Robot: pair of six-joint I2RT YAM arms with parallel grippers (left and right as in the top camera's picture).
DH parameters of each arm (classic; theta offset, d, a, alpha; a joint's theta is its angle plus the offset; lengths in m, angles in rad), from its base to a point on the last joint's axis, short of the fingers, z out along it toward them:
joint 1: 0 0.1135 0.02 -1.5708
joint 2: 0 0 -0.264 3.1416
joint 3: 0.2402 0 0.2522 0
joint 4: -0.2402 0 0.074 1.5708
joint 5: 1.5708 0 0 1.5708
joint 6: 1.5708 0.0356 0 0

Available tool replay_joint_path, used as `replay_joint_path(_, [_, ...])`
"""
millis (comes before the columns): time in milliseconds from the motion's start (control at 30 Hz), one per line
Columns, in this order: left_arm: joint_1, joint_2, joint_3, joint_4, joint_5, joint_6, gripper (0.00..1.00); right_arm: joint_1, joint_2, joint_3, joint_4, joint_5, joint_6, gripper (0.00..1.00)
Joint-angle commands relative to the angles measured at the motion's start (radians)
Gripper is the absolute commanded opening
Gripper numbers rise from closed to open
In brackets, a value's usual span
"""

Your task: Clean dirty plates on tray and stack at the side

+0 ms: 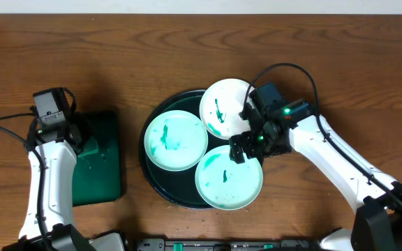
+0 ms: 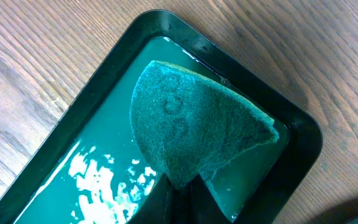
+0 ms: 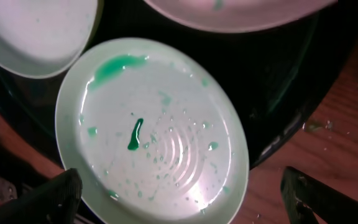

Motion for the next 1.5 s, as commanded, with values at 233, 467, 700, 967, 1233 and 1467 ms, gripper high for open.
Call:
replay_joint_path(233, [-0.001,-0.008,-0.004,0.003,-0.028,-0.009,0.07,0.01,-0.003,-0.001,0.115,0.016,0.019,0.86])
replay_joint_path(467, [-0.001,-0.008,-0.004,0.001,-0.027,-0.009,0.07,0.01,0.002,0.029,0.231,0.016,0.014,0.86])
replay_joint_path(700, [-0.001,-0.008,-0.004,-0.005,-0.027,-0.01,0.07,0.039,0.116,0.13,0.247,0.003,-0.025,0.82])
replay_joint_path(967, [-0.001,-0.008,-0.004,-0.016,-0.027,-0.01,0.07,0.108,0.315,0.335,0.17,0.01,-0.045,0.68])
replay_joint_path(1233, [-0.001,-0.008,-0.004,-0.016,-0.027,-0.01,0.07,0.114,0.386,0.354,0.166,0.03,0.098,0.63])
replay_joint_path(1467, [-0.001,-0.008,-0.004,-0.016,-0.027,-0.009,0.07,0.148,0.465,0.354,0.161,-0.033,0.135,0.56])
